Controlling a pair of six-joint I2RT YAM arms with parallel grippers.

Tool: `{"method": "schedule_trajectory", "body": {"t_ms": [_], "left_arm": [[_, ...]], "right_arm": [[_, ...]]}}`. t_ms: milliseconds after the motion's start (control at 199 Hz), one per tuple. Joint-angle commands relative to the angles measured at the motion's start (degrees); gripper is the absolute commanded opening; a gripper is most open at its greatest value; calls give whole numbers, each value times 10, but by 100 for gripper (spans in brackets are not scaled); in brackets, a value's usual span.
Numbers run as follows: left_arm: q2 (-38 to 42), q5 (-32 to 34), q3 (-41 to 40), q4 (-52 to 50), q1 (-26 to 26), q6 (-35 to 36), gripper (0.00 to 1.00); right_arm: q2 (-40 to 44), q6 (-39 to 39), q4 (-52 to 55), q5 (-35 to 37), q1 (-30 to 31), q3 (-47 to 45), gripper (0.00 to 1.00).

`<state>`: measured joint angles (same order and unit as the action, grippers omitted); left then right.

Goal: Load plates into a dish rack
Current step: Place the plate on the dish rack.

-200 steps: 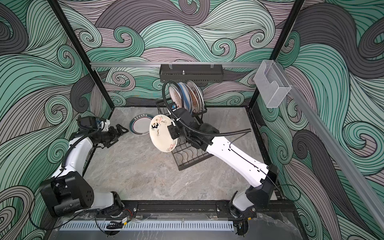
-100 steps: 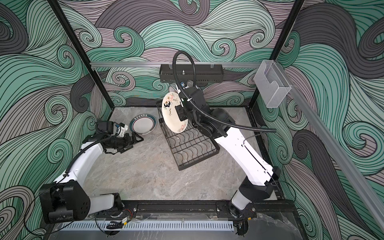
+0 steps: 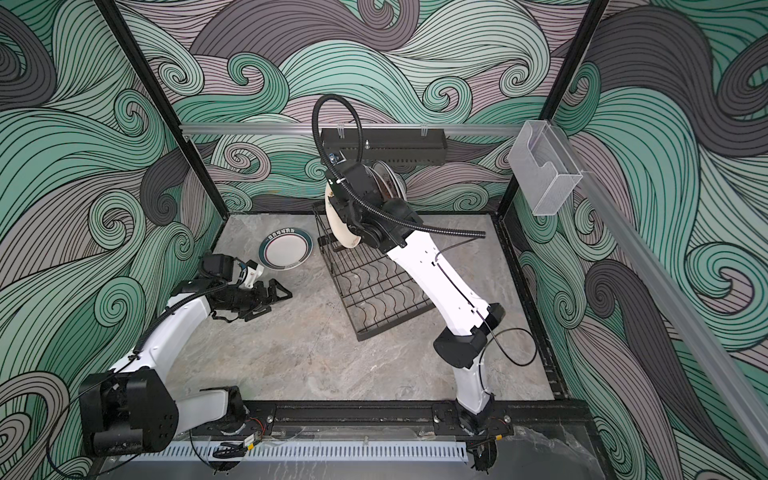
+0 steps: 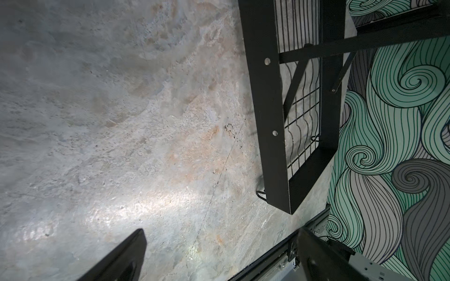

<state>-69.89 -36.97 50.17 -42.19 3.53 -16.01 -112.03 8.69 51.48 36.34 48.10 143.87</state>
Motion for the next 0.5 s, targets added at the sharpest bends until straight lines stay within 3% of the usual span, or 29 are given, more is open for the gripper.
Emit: {"method": "schedule_trajectory", "body": {"t_ms": [0,498], "left_arm": [[13,-14,-1,18,-15,0,99],[13,-2,-5,18,-31,3,98]], "right_arm": [[2,24,-74,47,-16,37,0],[-12,114,-172,55,-20,30,0]]}}
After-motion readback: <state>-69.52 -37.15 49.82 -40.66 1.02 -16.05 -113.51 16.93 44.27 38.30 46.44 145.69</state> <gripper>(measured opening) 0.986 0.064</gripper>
